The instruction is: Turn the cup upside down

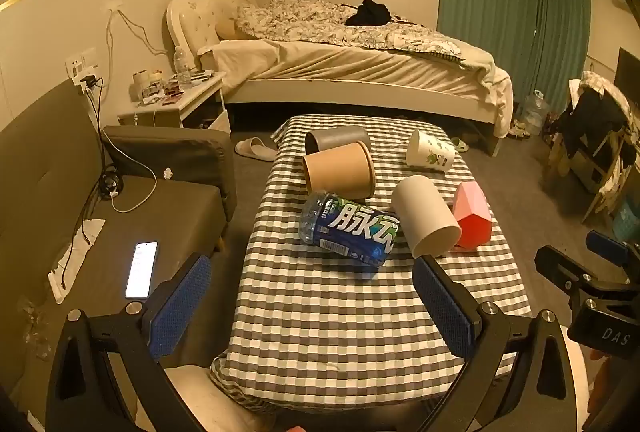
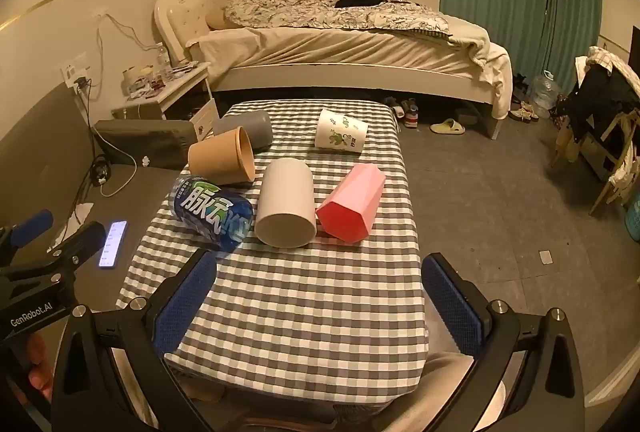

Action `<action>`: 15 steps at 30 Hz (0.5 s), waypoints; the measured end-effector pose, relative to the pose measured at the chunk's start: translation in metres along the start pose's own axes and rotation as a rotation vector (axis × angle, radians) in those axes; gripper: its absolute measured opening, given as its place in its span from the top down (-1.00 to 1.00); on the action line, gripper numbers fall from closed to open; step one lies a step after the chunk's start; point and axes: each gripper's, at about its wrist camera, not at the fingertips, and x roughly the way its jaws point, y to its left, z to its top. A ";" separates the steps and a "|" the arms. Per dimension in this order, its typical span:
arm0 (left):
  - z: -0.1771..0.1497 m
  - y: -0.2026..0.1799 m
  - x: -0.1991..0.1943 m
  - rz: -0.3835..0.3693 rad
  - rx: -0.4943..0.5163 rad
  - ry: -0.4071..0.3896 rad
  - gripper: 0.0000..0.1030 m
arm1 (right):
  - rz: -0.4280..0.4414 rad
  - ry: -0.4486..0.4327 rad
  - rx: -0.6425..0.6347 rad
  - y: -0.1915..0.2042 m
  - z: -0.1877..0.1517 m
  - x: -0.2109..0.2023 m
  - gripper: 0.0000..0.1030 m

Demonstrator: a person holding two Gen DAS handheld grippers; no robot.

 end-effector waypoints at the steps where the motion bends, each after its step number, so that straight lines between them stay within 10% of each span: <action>1: 0.000 0.001 0.000 -0.004 -0.004 0.000 -1.00 | 0.002 -0.003 -0.002 0.000 0.000 0.000 -0.99; 15: 0.001 0.004 -0.002 -0.001 -0.006 -0.002 -1.00 | 0.006 0.001 -0.001 -0.001 0.000 0.000 -0.99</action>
